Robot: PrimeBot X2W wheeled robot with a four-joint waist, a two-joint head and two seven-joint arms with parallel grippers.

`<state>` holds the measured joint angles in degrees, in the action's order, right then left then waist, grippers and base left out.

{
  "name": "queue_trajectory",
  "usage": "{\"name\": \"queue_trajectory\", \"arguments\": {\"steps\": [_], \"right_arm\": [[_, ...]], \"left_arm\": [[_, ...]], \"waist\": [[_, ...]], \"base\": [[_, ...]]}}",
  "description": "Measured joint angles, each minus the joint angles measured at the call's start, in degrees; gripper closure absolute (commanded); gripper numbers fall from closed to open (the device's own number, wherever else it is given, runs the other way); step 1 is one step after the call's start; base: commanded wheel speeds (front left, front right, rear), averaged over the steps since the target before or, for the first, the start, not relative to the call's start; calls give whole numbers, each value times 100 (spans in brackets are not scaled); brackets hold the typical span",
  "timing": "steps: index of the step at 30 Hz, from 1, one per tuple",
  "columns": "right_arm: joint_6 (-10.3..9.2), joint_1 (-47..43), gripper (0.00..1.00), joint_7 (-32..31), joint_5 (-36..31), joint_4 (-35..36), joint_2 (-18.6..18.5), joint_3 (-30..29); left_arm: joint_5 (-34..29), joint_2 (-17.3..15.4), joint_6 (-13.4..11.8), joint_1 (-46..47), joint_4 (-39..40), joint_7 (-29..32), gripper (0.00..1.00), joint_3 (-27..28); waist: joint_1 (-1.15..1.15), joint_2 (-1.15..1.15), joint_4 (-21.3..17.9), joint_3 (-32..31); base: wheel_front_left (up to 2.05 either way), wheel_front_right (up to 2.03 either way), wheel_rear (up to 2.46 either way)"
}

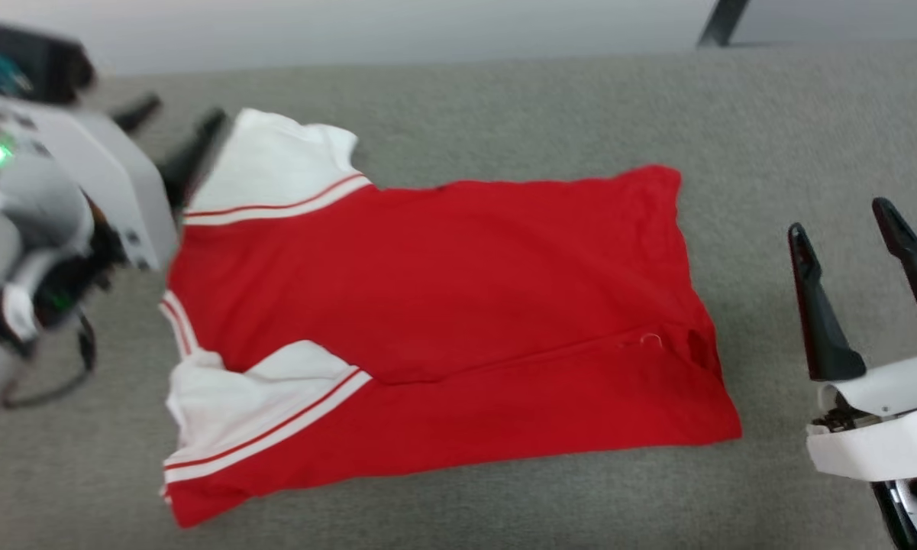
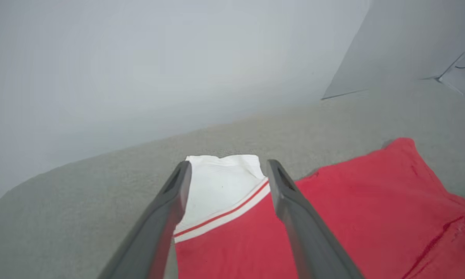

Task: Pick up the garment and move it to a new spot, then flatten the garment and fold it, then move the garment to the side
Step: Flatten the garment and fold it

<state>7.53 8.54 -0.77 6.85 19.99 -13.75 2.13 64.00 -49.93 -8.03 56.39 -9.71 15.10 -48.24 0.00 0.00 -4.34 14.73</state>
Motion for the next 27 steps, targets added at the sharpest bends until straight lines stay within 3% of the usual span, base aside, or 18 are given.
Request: {"name": "queue_trajectory", "arguments": {"steps": [6, 13, 20, 27], "right_arm": [[0, 233, 0, 282, -88, -208, 198, 98], [0, 382, 0, 486, -22, -342, 331, 179], [0, 453, 0, 561, 91, -415, 404, 271], [0, 541, 0, 561, 227, -437, 416, 352]], "left_arm": [[-174, 59, 357, 740, -702, 222, 0, 35], [-359, -65, 713, 1568, -1392, 1131, 0, -138], [-513, -201, 860, 2156, -1916, 2406, 0, -460], [-665, -253, 778, 2668, -2363, 3385, 0, -646]], "waist": [[0, 0, -278, 412], [0, 0, -634, 972], [0, 0, -976, 1518], [0, 0, -1231, 1953]], "base": [[0, 0, 0], [0, 0, 0], [0, 0, 0], [0, 0, 0]]}}
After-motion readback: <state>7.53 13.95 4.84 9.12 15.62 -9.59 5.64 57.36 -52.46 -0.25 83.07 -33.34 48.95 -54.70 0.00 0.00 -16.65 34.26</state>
